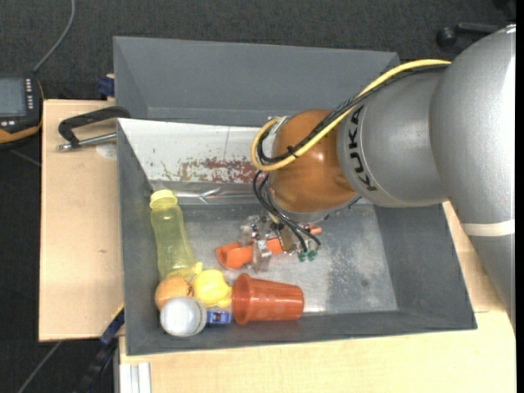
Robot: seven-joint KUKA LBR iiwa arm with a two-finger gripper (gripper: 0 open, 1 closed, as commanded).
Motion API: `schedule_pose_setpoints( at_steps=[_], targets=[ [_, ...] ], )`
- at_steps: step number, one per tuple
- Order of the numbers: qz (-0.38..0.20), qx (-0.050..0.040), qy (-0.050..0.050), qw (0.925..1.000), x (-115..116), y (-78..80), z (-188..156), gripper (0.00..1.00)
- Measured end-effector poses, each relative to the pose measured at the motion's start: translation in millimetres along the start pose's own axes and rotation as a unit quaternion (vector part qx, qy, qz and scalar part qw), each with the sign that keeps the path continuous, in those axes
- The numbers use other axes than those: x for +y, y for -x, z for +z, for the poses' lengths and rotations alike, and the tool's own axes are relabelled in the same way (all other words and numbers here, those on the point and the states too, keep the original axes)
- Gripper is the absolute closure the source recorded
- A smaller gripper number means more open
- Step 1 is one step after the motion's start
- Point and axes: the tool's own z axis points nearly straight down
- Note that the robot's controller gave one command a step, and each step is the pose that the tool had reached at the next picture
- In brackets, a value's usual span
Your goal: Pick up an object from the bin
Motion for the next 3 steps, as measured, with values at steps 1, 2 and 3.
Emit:
schedule_pose_setpoints(
  at_steps=[1,2,3],
  targets=[
    [-0.014,0.0005,0.0,0.9999,4.1,4.7,-45.4,1.0],
    [-0.016,-0.0057,0.0,0.9998,1.9,23.7,-49.0,1.0],
    [-0.022,0.0025,0.001,0.9998,-0.5,5.9,-65.0,1.0]
  ],
)
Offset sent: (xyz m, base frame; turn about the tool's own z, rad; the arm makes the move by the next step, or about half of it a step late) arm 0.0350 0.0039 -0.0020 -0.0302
